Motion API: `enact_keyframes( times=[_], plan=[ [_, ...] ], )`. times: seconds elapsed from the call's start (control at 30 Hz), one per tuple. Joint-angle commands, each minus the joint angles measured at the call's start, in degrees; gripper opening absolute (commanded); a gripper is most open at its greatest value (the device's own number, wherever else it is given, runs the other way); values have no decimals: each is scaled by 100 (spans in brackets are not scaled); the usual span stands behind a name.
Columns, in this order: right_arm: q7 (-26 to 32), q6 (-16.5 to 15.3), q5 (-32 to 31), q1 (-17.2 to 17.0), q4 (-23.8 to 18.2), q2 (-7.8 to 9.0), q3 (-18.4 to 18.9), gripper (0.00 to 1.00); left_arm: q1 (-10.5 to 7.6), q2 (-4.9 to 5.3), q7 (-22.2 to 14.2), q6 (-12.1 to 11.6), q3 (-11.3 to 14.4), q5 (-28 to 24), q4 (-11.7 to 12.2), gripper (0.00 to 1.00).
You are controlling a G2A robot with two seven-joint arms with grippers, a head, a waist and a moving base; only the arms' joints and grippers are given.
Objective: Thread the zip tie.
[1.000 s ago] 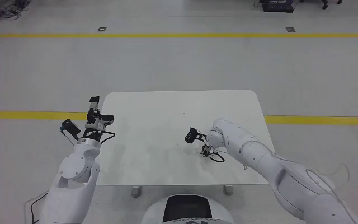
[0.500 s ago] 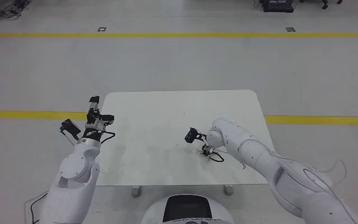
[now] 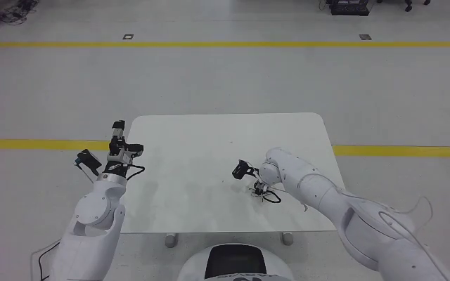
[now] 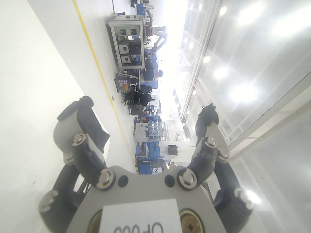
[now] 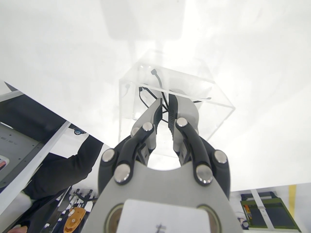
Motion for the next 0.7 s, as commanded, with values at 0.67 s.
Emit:
enact_keyframes(
  times=[0.67],
  plan=[
    [-15,0,40,85,-141,31,-105,0,0,0,0,0,0,0,0,100]
  ],
)
